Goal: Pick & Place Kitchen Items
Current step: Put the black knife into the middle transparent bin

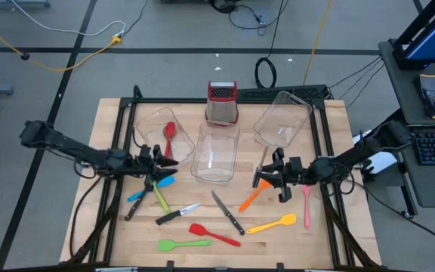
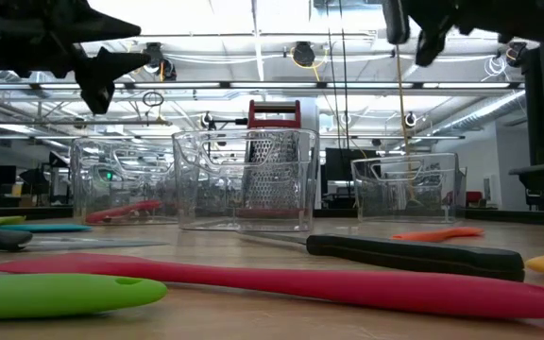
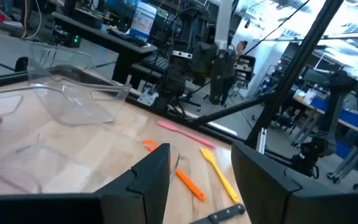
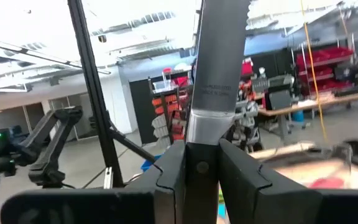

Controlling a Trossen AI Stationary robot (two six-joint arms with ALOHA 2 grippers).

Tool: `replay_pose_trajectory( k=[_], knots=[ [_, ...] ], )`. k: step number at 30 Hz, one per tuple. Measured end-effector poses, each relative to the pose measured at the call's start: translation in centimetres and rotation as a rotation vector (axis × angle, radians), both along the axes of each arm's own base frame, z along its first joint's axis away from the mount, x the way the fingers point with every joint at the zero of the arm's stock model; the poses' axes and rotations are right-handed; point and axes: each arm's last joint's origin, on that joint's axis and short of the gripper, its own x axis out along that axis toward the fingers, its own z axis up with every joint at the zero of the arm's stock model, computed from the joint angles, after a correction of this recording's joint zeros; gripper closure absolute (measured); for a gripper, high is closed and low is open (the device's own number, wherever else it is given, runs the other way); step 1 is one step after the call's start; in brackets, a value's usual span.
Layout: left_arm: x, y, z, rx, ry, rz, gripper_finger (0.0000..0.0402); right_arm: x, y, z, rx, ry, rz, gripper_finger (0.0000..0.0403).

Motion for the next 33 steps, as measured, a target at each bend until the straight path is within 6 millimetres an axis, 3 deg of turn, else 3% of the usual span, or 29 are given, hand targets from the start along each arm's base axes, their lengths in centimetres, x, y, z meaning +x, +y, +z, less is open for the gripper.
replay_pose_trajectory(
  k=[10,17,24,33],
  knots=[
    [2.9,-0.8,-0.2,0.012,0.017,0.000,0.0229,4.7,1.9,1.5,-0.129,-0.001,-0.033,0.0338],
    [6.1,-2.0,1.4,0.089,0.015,-0.094,0.0229,7.8,2.9,1.6,-0.169,-0.031,0.185,0.0338],
    [9.0,-3.3,2.6,0.110,0.005,-0.253,0.0229,8.6,2.4,1.5,-0.150,-0.038,0.332,0.0338],
    [12.8,-4.3,3.4,0.111,0.006,-0.253,0.0229,8.6,2.5,1.8,-0.167,-0.069,0.408,0.0338]
  ],
)
